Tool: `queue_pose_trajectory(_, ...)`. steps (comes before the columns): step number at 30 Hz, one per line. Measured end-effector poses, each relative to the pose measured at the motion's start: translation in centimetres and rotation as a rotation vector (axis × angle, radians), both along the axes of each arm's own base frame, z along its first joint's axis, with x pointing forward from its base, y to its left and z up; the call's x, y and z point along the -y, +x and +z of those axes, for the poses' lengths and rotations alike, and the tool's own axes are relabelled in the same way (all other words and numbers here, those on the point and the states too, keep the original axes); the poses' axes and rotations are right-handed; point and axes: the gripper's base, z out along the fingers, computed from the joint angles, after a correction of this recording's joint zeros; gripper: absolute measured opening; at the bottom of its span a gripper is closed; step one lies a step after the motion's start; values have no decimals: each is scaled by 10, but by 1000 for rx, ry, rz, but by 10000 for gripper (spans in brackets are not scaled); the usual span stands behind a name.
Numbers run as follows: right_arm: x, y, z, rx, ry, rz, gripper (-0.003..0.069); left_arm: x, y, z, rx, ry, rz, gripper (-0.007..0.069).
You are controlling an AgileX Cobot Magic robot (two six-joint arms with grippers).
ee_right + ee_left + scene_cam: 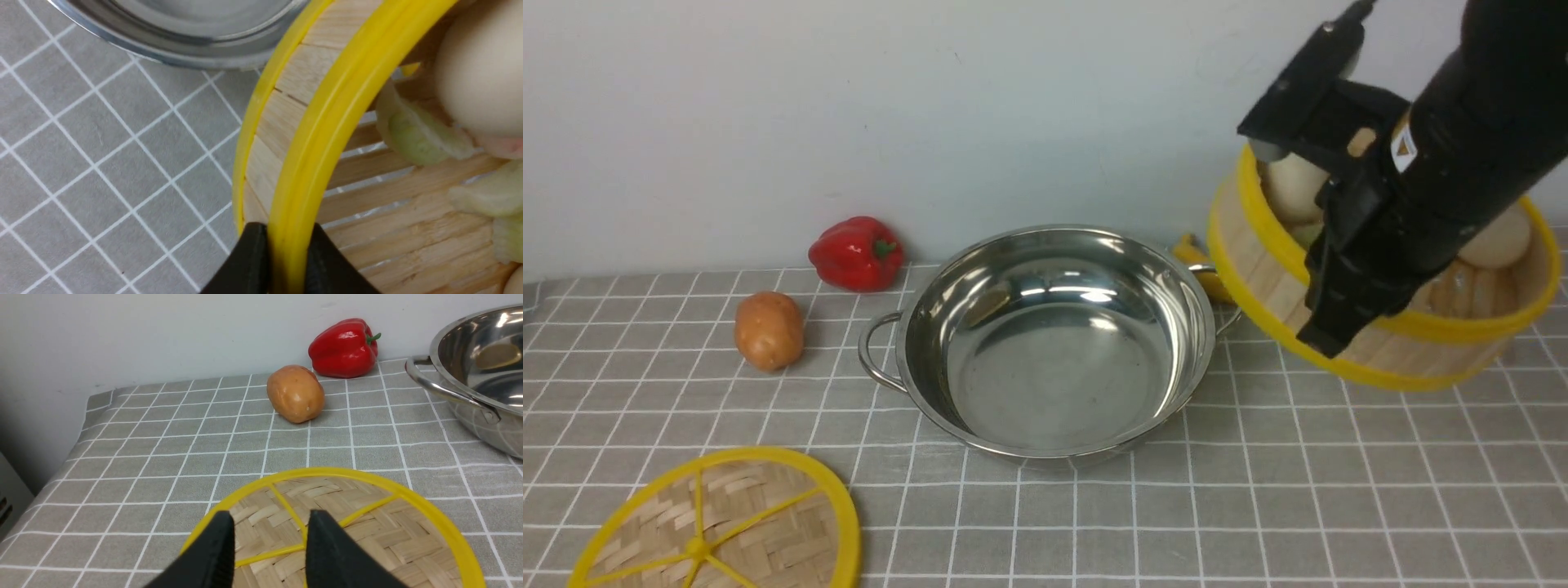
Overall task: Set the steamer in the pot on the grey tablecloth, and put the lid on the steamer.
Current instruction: 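Place the bamboo steamer basket of food into the steel pot with the right gripper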
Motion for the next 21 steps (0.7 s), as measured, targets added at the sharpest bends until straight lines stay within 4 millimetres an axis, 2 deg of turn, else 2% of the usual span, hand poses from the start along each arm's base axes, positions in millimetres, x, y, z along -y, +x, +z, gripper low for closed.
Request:
queue_pose_trajectory(7,-55,3,-9,5,-49,203,106,0,0,0,0,0,0,243)
queue_pose_trajectory(10,-83,10,-20,22,-98,279,108,0,0,0,0,0,0,243)
queue_pose_trajectory(11,-85,11,-20,24,-103,284,108,0,0,0,0,0,0,243)
queue_pose_trajectory(16,-119,25,-37,48,-155,362,110,0,0,0,0,0,0,243)
queue_pose_trajectory(21,-140,37,-56,46,-185,421,110,0,0,0,0,0,0,243)
